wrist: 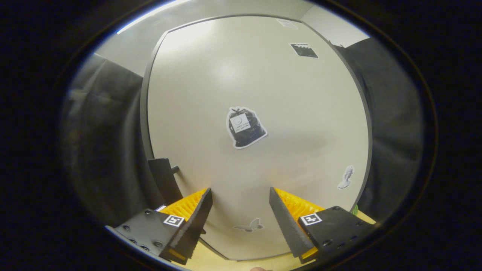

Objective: Open the shoe cabinet door, grab the shoes and put them into the shoe cabinet, then close the shoe cabinet door.

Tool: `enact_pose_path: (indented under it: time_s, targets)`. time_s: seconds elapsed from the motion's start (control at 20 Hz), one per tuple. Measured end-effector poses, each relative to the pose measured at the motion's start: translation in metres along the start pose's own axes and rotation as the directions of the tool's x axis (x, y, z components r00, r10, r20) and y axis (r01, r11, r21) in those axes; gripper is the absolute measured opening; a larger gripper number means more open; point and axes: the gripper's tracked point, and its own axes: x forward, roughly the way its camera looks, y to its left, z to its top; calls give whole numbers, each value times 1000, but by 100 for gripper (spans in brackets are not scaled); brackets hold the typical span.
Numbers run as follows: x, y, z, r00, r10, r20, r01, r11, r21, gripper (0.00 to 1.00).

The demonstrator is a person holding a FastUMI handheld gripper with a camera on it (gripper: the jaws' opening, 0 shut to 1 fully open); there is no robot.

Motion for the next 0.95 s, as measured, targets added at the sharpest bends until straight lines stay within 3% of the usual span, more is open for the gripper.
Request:
enact_pose_path:
  time_s: [0.4,0.95]
  targets:
    - [-7,-3,7,1000,5,12,-5,1000,6,95]
    - [-86,-38,67,994,10,112,-3,998,-56,95]
